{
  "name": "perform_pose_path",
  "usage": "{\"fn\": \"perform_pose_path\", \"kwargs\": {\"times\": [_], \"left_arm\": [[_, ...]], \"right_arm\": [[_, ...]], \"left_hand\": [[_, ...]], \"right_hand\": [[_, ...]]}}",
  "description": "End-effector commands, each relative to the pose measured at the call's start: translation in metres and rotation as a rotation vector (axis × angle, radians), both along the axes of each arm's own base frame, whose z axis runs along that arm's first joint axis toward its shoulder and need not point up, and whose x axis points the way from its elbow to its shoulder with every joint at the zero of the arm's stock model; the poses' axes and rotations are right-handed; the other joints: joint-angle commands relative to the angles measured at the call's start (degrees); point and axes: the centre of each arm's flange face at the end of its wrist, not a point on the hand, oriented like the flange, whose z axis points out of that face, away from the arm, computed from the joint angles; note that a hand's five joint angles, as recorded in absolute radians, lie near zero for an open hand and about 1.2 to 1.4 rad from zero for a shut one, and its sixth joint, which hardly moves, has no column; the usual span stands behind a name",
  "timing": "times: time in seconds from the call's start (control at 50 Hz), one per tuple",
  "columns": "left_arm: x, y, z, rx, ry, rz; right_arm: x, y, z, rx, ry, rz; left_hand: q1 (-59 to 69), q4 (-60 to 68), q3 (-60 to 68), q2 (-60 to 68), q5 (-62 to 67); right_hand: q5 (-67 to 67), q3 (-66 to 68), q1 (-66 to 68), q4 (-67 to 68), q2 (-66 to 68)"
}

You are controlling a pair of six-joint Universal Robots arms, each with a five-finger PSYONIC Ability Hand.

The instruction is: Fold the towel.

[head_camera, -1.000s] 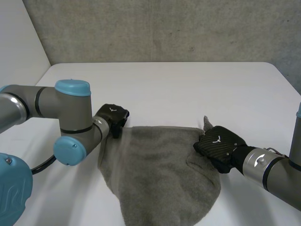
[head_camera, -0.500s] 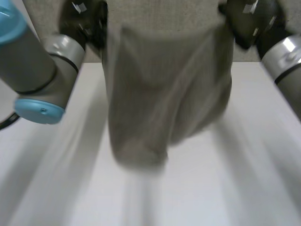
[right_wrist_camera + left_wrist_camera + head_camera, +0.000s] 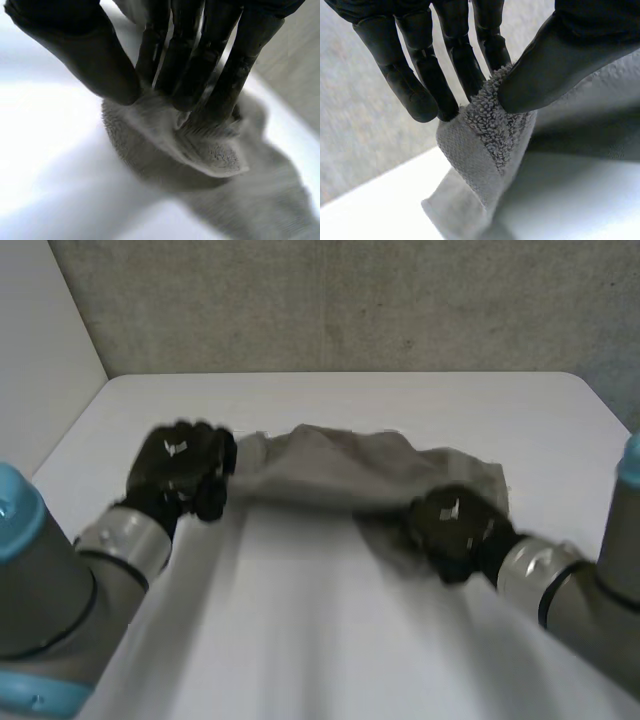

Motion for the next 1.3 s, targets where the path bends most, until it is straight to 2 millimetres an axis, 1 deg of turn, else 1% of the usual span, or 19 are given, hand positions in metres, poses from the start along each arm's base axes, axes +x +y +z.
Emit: {"fn": "perform_pose_path", "kwargs": {"times": [0.02,0.04,0.06,0.1,0.18,0.22,0.28,0.32,0.46,0.5,0.54,0.6,0.64,0.7,0.8,0.92,1.04,1.08,1.3], "left_arm": [[0.006,0.013,-0.021,0.035,-0.103,-0.008],[0.006,0.013,-0.021,0.035,-0.103,-0.008],[0.007,0.013,-0.022,0.032,-0.12,-0.009],[0.008,0.015,-0.023,0.032,-0.131,-0.01],[0.01,0.014,-0.025,0.035,-0.135,-0.005],[0.01,0.014,-0.024,0.034,-0.135,-0.001],[0.011,0.012,-0.022,0.026,-0.134,0.005],[0.012,0.012,-0.021,0.024,-0.132,0.008],[0.025,0.002,-0.014,0.005,-0.124,0.063],[0.027,0.002,-0.012,0.0,-0.121,0.069],[0.03,0.0,-0.01,-0.004,-0.121,0.078],[0.035,-0.003,-0.009,-0.007,-0.119,0.099],[0.037,-0.005,-0.007,-0.011,-0.117,0.108],[0.041,-0.009,-0.005,-0.015,-0.115,0.127],[0.05,-0.017,-0.005,-0.013,-0.115,0.165],[0.063,-0.023,-0.012,0.013,-0.122,0.21],[0.06,-0.021,-0.014,0.021,-0.119,0.176],[0.06,-0.021,-0.014,0.021,-0.118,0.172],[0.065,-0.026,-0.013,0.018,-0.116,0.189]], "right_arm": [[-0.011,0.022,-0.015,0.091,0.143,0.059],[-0.012,0.021,-0.012,0.084,0.135,0.051],[-0.012,0.021,-0.012,0.084,0.135,0.051],[-0.017,0.016,0.002,0.049,0.087,0.009],[-0.023,0.004,0.012,0.035,-0.003,-0.069],[-0.028,-0.007,0.02,0.039,-0.125,-0.149],[-0.031,-0.011,0.026,0.04,-0.189,-0.19],[-0.036,-0.018,0.036,0.041,-0.292,-0.247],[-0.037,-0.031,0.046,0.011,-0.343,-0.268],[-0.037,-0.035,0.045,0.012,-0.331,-0.267],[-0.033,-0.043,0.031,0.027,-0.259,-0.25],[-0.032,-0.045,0.023,0.025,-0.211,-0.23],[-0.032,-0.049,0.01,0.014,-0.117,-0.208],[-0.032,-0.049,0.0,0.038,-0.066,-0.196],[-0.032,-0.051,-0.014,0.088,-0.063,-0.205],[-0.03,-0.062,-0.01,0.063,-0.156,-0.242],[-0.023,-0.067,-0.005,-0.001,-0.181,-0.212],[-0.018,-0.067,-0.004,-0.057,-0.126,-0.16],[-0.013,-0.06,-0.014,-0.284,0.176,0.032]], "left_hand": [[-2.49,-7.37,-8.72,-6.11,-15.47],[-2.49,-7.37,-8.72,-6.11,-15.47],[-2.49,-7.37,-8.72,-6.11,-15.47],[-2.49,-7.37,-8.72,-6.11,-15.47],[-2.49,-7.37,-8.72,-6.11,-15.47],[-2.49,-7.37,-8.72,-6.11,-15.47],[-2.49,-7.37,-8.72,-6.11,-15.47],[-2.49,-7.37,-8.72,-6.11,-15.47],[-2.49,-7.37,-8.72,-6.11,-15.47],[-2.49,-7.37,-8.72,-6.11,-15.47],[-2.49,-7.37,-8.72,-6.11,-15.47],[-2.49,-7.37,-8.72,-6.11,-15.47],[-2.49,-7.37,-8.72,-6.11,-15.47],[-2.49,-7.37,-8.72,-6.11,-15.47],[-2.49,-7.37,-8.72,-6.11,-15.47],[-2.49,-7.37,-8.72,-6.11,-15.47],[-2.49,-7.37,-8.72,-6.11,-15.47],[-2.49,-7.37,-8.72,-6.11,-15.47],[-2.49,-7.37,-8.72,-6.11,-15.47]], "right_hand": [[-29.44,-29.62,-29.47,-29.96,-29.44],[-38.1,-38.28,-38.13,-38.62,-38.11],[-38.19,-38.37,-38.22,-38.7,-38.19],[-43.73,-43.91,-43.76,-44.24,-43.73],[-44.08,-44.26,-44.11,-44.59,-44.08],[-43.91,-44.09,-43.94,-44.43,-43.91],[-43.74,-43.92,-43.77,-44.26,-43.74],[-43.57,-43.75,-43.6,-44.09,-43.58],[-43.24,-43.42,-43.27,-43.76,-43.24],[-43.24,-43.42,-43.27,-43.75,-43.24],[-42.73,-42.91,-42.76,-43.25,-42.74],[-42.73,-42.91,-42.76,-43.25,-42.73],[-42.23,-42.41,-42.26,-42.75,-42.23],[-41.39,-41.57,-41.42,-41.91,-41.39],[-41.05,-41.23,-41.08,-41.57,-41.05],[-41.55,-41.73,-41.58,-42.07,-41.56],[-42.73,-42.91,-42.76,-43.25,-42.73],[-42.4,-42.58,-42.43,-42.91,-42.4],[-41.55,-41.74,-41.58,-42.07,-41.56]]}}
